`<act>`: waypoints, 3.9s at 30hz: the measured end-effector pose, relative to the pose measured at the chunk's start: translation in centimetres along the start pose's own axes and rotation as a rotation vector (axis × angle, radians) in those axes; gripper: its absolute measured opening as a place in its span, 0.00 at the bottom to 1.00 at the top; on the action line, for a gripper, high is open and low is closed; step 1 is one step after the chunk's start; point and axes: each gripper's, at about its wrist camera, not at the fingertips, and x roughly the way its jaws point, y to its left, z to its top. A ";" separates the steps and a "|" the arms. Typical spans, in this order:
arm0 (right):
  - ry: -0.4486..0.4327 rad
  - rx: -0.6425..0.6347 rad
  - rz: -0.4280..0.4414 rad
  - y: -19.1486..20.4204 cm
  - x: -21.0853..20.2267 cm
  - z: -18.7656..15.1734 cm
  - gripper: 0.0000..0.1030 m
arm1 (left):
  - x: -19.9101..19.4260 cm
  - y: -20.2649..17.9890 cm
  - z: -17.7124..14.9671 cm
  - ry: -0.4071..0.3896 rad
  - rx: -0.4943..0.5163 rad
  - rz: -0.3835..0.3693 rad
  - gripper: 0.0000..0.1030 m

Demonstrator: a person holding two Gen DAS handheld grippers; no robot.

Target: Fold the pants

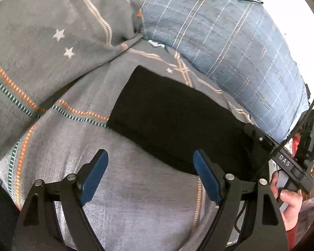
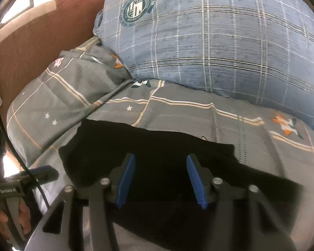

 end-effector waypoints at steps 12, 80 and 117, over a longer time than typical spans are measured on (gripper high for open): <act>0.003 -0.062 0.054 2.3 1.8 0.9 0.54 | 1.4 0.0 -0.2 -0.031 -0.006 0.066 0.81; -0.078 0.309 0.198 -14.7 -5.2 -1.4 0.10 | 5.5 -20.9 -2.8 0.153 0.484 -0.631 0.18; 0.028 0.444 0.198 -12.6 -6.3 -8.4 0.22 | 12.0 -18.5 3.8 0.172 0.589 -0.308 0.72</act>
